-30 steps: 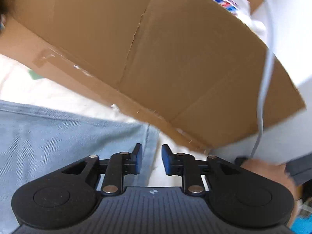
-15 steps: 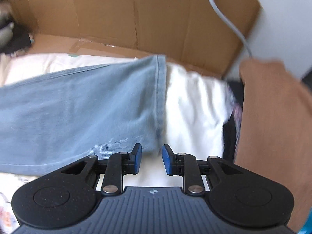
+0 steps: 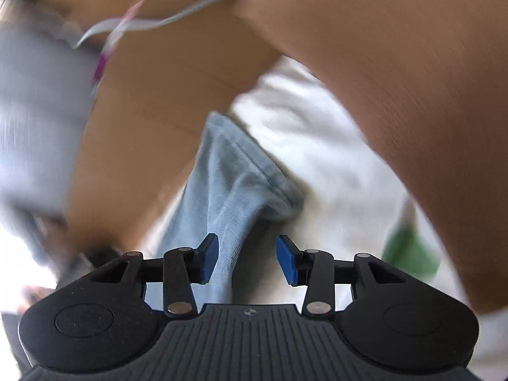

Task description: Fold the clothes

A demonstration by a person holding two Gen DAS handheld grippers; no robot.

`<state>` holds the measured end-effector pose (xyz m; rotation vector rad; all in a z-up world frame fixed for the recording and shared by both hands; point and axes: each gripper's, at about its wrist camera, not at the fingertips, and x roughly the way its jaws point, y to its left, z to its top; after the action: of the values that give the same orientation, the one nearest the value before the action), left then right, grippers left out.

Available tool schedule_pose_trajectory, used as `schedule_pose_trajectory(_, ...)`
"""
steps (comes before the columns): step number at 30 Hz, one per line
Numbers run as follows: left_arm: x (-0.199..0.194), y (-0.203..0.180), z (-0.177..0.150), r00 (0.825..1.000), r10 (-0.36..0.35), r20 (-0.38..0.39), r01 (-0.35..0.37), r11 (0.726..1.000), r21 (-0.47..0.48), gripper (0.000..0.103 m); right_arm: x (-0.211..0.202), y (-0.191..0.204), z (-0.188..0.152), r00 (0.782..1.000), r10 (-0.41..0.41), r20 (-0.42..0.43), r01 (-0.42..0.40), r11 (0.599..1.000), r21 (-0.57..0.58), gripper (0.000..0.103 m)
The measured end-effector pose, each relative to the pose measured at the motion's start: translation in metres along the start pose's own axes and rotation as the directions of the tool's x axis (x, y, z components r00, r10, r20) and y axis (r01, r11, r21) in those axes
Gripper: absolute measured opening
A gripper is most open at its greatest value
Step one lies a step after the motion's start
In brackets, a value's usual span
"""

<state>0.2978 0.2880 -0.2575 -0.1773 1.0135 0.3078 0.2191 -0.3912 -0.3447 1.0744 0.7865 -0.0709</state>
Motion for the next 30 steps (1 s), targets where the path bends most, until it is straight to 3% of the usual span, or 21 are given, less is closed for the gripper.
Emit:
schedule_pose_trajectory(2, -0.023, -0.008, -0.009, 1.000, -0.008, -0.009, 0.008, 1.000, 0.003, 0.040, 0.003, -0.017, -0.004, 0.998, 0.054, 0.009, -0.055, 0.992, 0.114, 0.048)
schedule_pose_trajectory(5, -0.042, -0.018, -0.010, 1.000, -0.022, -0.021, 0.022, 1.000, -0.002, 0.040, 0.008, -0.034, -0.005, 0.993, 0.108, 0.046, -0.116, 0.963, 0.242, 0.064)
schedule_pose_trajectory(8, -0.059, -0.037, -0.010, 0.999, -0.031, -0.025, 0.032, 0.999, 0.010, 0.043, 0.011, -0.040, -0.002, 0.984, 0.156, 0.083, -0.174, 0.934, 0.312, 0.067)
schedule_pose_trajectory(16, -0.096, -0.094, 0.000, 0.997, -0.074, -0.019, 0.075, 0.996, 0.042, 0.051, 0.045, -0.034, -0.001, 0.985, 0.151, 0.088, -0.173, 0.908, 0.381, 0.065)
schedule_pose_trajectory(17, -0.099, -0.100, -0.001, 0.996, -0.083, -0.016, 0.083, 0.995, 0.046, 0.052, 0.048, -0.032, 0.000, 0.985, 0.147, 0.092, -0.171, 0.910, 0.378, 0.055)
schedule_pose_trajectory(18, -0.102, -0.106, -0.002, 0.996, -0.091, -0.015, 0.092, 0.995, 0.047, 0.052, 0.050, -0.028, 0.001, 0.986, 0.139, 0.093, -0.164, 0.916, 0.365, 0.042)
schedule_pose_trajectory(21, -0.102, -0.119, -0.010, 0.994, -0.111, -0.020, 0.112, 0.993, 0.039, 0.052, 0.048, -0.014, 0.007, 0.987, 0.122, 0.108, -0.148, 0.947, 0.285, 0.014)
schedule_pose_trajectory(25, -0.090, -0.135, -0.026, 0.991, -0.127, -0.046, 0.129, 0.990, 0.062, 0.052, 0.023, 0.020, 0.012, 0.981, 0.042, 0.190, -0.046, 0.999, 0.019, 0.008)
schedule_pose_trajectory(27, -0.083, -0.142, -0.035, 0.990, -0.127, -0.064, 0.133, 0.987, 0.090, 0.052, 0.014, 0.032, 0.011, 0.972, -0.016, 0.235, 0.037, 0.995, -0.088, 0.005)
schedule_pose_trajectory(30, -0.075, -0.150, -0.044, 0.989, -0.123, -0.081, 0.133, 0.984, 0.122, 0.052, 0.012, 0.034, 0.009, 0.963, -0.088, 0.253, 0.131, 0.979, -0.158, 0.005)
